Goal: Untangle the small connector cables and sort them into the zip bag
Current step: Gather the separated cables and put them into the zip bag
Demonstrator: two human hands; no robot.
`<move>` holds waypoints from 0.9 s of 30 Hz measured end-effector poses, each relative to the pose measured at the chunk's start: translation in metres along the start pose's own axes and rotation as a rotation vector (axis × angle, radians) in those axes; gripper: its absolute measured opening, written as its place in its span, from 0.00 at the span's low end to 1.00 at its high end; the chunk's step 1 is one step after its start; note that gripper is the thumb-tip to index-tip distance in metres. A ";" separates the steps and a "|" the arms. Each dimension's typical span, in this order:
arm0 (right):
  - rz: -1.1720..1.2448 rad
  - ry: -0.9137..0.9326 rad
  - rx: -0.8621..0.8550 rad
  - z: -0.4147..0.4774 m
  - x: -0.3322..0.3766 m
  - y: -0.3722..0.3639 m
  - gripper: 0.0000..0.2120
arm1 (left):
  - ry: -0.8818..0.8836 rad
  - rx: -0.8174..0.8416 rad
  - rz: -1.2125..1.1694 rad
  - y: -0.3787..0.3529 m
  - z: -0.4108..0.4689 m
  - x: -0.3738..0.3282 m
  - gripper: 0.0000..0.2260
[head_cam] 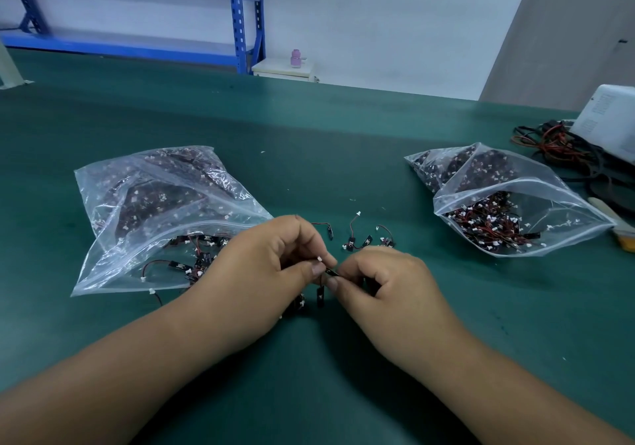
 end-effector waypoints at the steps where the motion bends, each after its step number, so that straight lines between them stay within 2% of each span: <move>1: -0.025 0.017 0.006 0.000 0.001 0.000 0.11 | 0.000 -0.013 0.025 0.001 0.000 0.001 0.11; 9: -0.039 0.035 -0.052 0.003 -0.004 0.012 0.10 | 0.006 -0.084 0.235 0.009 0.002 0.004 0.09; 19: 0.143 -0.057 -0.243 0.004 -0.016 0.027 0.08 | 0.008 0.011 0.454 0.005 0.001 0.002 0.10; 24: 0.017 -0.190 -0.282 0.006 -0.030 0.032 0.12 | 0.014 -0.010 0.414 0.006 0.000 0.002 0.09; 27: -0.055 -0.227 -0.249 0.007 -0.033 0.030 0.13 | 0.033 -0.037 0.290 0.005 0.000 0.003 0.11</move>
Point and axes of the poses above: each hand's wrist, its own z-axis towards the middle knuckle, its own y-axis out of the back of the hand, x = y × z, the point moved 6 cm from there along z, towards the middle knuckle, and after that the axes turned 5 degrees about z, right-handed, at the moved point
